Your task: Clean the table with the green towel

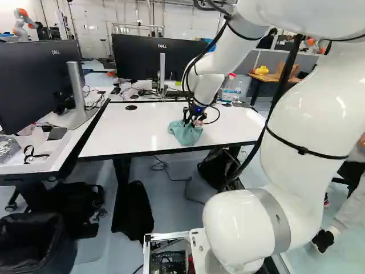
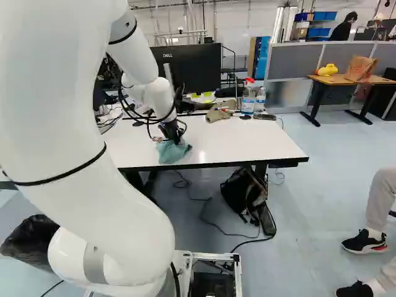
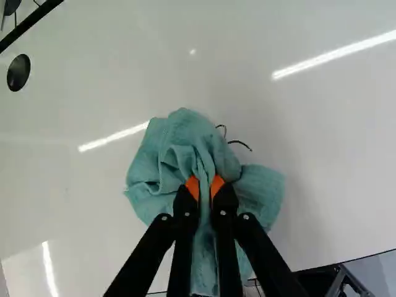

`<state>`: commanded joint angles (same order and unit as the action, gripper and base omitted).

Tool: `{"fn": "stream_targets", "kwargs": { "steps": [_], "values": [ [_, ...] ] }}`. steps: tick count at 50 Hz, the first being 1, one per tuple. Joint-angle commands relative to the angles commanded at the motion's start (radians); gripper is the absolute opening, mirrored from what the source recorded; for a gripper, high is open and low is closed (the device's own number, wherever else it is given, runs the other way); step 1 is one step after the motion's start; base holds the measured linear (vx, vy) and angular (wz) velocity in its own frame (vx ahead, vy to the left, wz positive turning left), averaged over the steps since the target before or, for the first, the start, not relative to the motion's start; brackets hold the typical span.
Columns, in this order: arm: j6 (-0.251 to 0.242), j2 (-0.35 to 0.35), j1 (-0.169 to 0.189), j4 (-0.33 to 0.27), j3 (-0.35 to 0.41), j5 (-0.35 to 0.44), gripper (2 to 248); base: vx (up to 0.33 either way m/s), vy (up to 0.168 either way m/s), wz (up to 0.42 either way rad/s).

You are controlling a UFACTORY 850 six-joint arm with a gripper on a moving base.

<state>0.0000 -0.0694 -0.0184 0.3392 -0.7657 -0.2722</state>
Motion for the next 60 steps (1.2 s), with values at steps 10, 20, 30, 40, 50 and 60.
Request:
{"fn": "stream_targets", "kwargs": {
  "steps": [10, 20, 30, 40, 50, 60],
  "values": [
    [0.000, 0.003, 0.039, 0.000, 0.003, 0.000, 41, 0.000, 0.000, 0.000],
    [0.000, -0.002, 0.078, 0.000, -0.002, 0.000, 41, 0.000, 0.000, 0.000],
    [0.000, -0.037, 0.102, 0.000, -0.040, 0.000, 41, 0.000, 0.000, 0.000],
    [0.000, -0.082, 0.115, 0.000, -0.090, 0.000, 41, 0.000, 0.000, 0.000],
    [0.000, -0.127, 0.111, 0.000, -0.142, 0.000, 41, 0.000, 0.000, 0.000],
    [0.000, -0.170, 0.095, 0.000, -0.192, 0.000, 41, 0.000, 0.000, 0.000]
  ]
}}
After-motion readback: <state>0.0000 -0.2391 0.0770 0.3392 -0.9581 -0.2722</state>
